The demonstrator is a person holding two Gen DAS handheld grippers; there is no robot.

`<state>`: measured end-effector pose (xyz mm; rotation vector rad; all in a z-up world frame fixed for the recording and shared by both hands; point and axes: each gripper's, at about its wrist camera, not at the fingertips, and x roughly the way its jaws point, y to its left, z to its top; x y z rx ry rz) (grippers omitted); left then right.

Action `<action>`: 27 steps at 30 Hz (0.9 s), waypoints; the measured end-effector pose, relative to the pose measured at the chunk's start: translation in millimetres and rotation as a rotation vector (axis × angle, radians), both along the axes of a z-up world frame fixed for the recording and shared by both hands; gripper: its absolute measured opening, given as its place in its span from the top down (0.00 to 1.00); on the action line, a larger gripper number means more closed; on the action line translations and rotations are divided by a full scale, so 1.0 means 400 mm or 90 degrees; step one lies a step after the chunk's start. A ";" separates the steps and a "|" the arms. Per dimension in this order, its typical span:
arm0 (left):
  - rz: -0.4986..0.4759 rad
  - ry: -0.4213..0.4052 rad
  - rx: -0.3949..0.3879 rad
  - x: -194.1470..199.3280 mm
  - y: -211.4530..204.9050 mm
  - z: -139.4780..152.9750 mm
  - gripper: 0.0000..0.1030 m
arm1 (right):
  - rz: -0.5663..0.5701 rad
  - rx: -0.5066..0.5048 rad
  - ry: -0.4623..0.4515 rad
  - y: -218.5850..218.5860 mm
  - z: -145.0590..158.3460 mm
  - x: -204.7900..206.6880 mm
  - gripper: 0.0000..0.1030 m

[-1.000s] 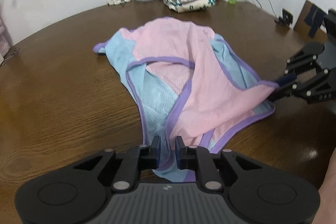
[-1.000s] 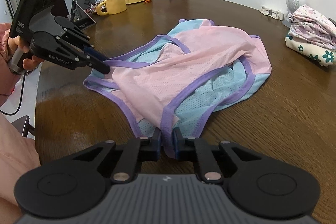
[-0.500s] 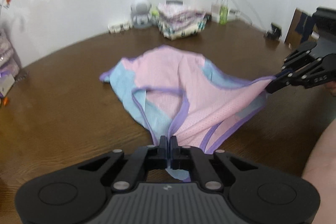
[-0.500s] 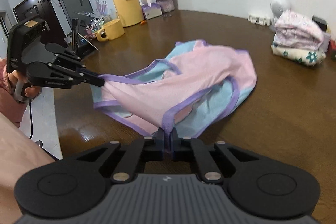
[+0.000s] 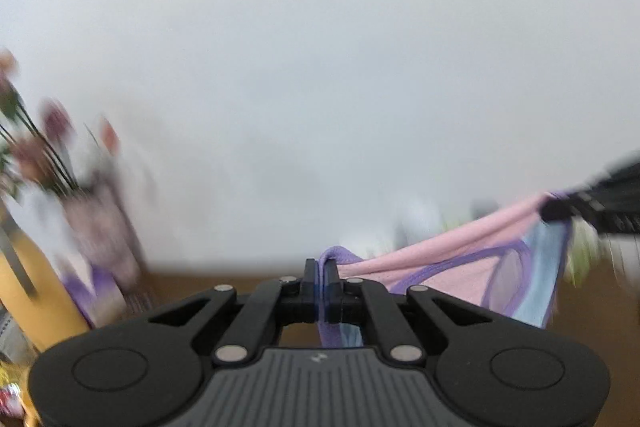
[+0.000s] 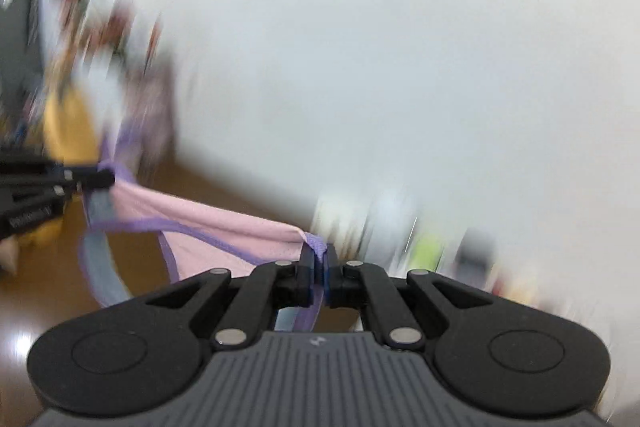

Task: Fold clothes
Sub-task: 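Lift the garment with both grippers and shake it out in the air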

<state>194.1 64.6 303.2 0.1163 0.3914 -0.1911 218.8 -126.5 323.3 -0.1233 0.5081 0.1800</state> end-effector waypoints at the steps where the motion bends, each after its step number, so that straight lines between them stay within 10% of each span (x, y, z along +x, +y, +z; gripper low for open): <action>1: 0.017 -0.036 -0.012 0.013 0.002 0.071 0.99 | -0.005 0.008 -0.039 0.006 0.069 0.003 0.97; 8: 0.055 -0.159 -0.028 -0.054 0.004 0.363 0.99 | -0.011 0.007 -0.177 0.038 0.319 -0.051 0.97; 27: 0.106 -0.171 -0.096 -0.249 0.002 0.385 0.99 | 0.030 -0.038 -0.160 0.085 0.313 -0.140 0.97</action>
